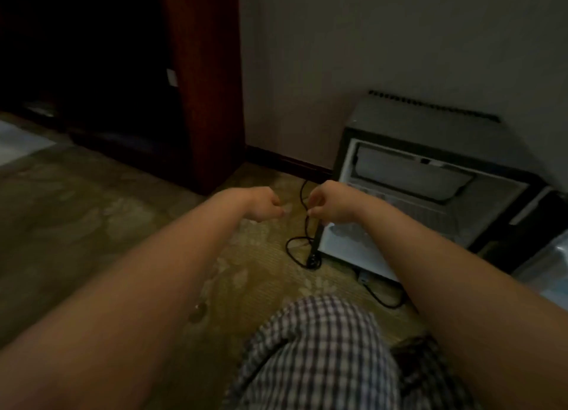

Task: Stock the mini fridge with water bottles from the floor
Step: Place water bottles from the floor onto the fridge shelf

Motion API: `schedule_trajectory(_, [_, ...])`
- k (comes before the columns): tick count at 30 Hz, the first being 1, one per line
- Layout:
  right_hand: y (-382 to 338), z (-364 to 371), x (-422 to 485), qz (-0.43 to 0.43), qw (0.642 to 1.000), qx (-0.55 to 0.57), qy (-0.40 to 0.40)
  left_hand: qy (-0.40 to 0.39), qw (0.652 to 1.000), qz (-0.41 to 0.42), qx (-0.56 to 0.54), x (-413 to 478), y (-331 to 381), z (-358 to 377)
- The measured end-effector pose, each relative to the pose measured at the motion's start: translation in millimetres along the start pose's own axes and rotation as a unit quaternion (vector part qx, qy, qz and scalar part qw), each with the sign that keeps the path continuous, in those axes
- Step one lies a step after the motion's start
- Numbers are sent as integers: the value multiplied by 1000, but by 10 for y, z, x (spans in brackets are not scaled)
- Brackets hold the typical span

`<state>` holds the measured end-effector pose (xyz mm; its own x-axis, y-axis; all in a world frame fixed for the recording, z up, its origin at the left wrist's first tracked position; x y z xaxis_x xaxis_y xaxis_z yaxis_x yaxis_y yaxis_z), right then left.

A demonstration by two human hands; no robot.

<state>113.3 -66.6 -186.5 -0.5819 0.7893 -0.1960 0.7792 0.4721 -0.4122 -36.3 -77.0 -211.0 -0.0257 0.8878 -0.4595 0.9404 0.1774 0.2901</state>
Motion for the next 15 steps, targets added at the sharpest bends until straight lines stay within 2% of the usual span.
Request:
schedule_trajectory(7, [-999,585,216,-60,996,-27,-53,-7,996,-80,-41,-454,-1186,102])
schedule_trajectory(11, [-1459,1071,461,-98,989,-60,-94,-19,988,-130,-77,-573,-1834,384])
schedule_trajectory(15, [-1694,1545,737,-105,987,-43,-118,-42,973,-184,-133,-557,-2368,746])
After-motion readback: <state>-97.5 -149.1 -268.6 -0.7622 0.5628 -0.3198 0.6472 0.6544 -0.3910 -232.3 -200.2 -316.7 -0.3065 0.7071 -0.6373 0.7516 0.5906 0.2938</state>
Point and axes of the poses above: each hand's wrist, its own x-axis towards the middle knuckle, its own z-axis out of the palm, y = z × x, the point moved 3 cm from there along x, towards the middle knuckle, and after that the axes turned 10 degrees about -z, right-handed, at the moved point
